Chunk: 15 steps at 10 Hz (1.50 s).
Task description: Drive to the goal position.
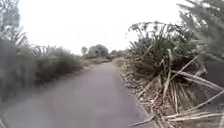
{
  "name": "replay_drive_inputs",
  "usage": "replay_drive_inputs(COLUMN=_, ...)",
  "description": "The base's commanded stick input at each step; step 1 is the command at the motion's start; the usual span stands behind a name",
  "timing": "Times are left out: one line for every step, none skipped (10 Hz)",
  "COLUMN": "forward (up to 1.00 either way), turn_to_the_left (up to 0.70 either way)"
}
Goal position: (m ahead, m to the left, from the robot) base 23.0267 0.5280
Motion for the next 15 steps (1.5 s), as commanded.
replay_drive_inputs(forward=1.00, turn_to_the_left=0.00)
replay_drive_inputs(forward=1.00, turn_to_the_left=0.00)
replay_drive_inputs(forward=1.00, turn_to_the_left=0.00)
replay_drive_inputs(forward=1.00, turn_to_the_left=0.00)
replay_drive_inputs(forward=1.00, turn_to_the_left=0.00)
replay_drive_inputs(forward=1.00, turn_to_the_left=0.00)
replay_drive_inputs(forward=1.00, turn_to_the_left=0.00)
replay_drive_inputs(forward=1.00, turn_to_the_left=0.00)
replay_drive_inputs(forward=1.00, turn_to_the_left=0.00)
replay_drive_inputs(forward=1.00, turn_to_the_left=0.00)
replay_drive_inputs(forward=1.00, turn_to_the_left=0.00)
replay_drive_inputs(forward=1.00, turn_to_the_left=0.00)
replay_drive_inputs(forward=1.00, turn_to_the_left=0.00)
replay_drive_inputs(forward=1.00, turn_to_the_left=0.00)
replay_drive_inputs(forward=1.00, turn_to_the_left=0.00)
